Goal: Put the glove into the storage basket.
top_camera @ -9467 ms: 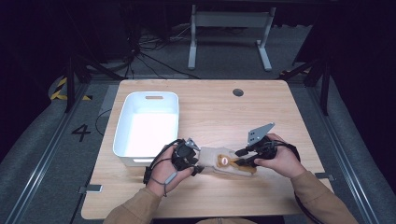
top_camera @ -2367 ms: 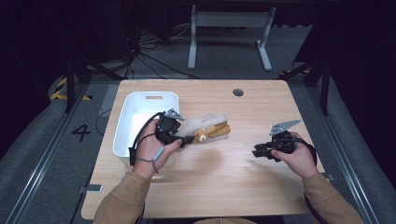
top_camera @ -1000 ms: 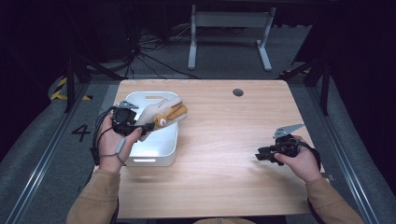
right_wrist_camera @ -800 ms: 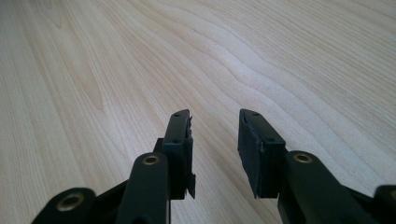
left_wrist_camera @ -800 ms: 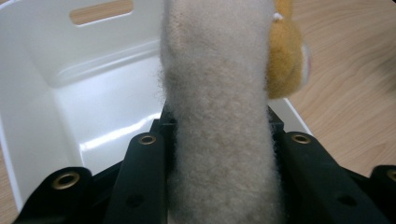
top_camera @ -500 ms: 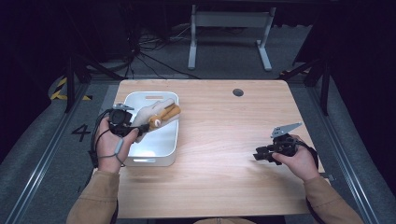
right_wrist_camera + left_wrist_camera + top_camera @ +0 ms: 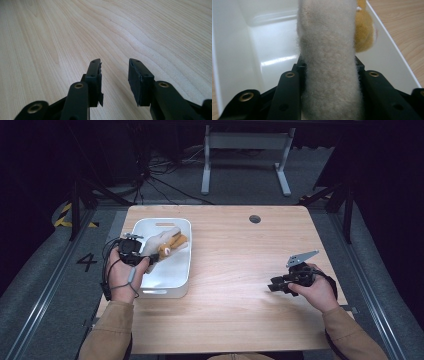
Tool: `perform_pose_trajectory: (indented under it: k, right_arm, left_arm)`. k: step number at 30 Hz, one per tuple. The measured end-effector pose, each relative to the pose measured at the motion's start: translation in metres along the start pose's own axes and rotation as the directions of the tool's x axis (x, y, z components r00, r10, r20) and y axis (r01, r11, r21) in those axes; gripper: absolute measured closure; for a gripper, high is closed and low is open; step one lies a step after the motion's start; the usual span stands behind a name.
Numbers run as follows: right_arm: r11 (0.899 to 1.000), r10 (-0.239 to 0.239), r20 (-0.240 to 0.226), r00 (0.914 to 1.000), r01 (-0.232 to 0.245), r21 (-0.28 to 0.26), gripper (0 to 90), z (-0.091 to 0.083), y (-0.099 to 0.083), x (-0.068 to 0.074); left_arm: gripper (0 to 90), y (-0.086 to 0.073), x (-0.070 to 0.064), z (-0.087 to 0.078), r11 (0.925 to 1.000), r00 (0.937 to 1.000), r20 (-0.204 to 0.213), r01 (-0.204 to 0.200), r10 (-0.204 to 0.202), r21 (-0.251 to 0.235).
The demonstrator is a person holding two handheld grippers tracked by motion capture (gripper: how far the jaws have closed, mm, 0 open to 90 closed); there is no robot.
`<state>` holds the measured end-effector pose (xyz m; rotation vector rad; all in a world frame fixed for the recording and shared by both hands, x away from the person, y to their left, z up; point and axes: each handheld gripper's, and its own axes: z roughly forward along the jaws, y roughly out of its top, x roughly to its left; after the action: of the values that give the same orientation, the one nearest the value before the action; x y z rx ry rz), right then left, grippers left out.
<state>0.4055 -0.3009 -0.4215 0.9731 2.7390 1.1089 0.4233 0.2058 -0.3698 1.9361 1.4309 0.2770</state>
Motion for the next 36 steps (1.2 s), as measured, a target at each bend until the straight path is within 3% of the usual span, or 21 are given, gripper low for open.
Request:
perform_pose_trajectory:
  k: [11,20,26,31,36]
  right_arm:
    - [1.0,0.008,-0.001,1.0,-0.008,-0.002,62.2,0.0,-0.003,-0.001]
    - [1.0,0.016,-0.001,0.9999,-0.016,-0.003,61.2,-0.001,-0.004,-0.001]
    - [1.0,0.019,-0.003,0.9998,-0.019,-0.01,60.9,-0.003,-0.005,0.001]
    - [1.0,0.019,-0.003,0.9998,-0.019,-0.014,60.5,-0.004,-0.005,0.001]
    - [1.0,0.02,-0.007,0.9998,-0.021,-0.016,60.4,-0.004,-0.005,0.002]
  left_arm:
    - [63.8,-0.005,0.003,0.022,0.9981,0.9984,-0.021,0.053,-0.052,0.03]
    - [63.2,-0.006,0.006,0.03,0.9946,0.9952,-0.071,0.072,-0.067,0.074]
    - [62.3,-0.006,0.008,0.035,0.9905,0.9928,-0.077,0.099,-0.092,0.096]
    - [60.2,-0.006,0.006,0.039,0.9869,0.9939,-0.057,0.102,-0.095,0.125]
    - [56.7,-0.009,0.008,0.041,0.9773,0.9915,-0.021,0.13,-0.129,0.167]
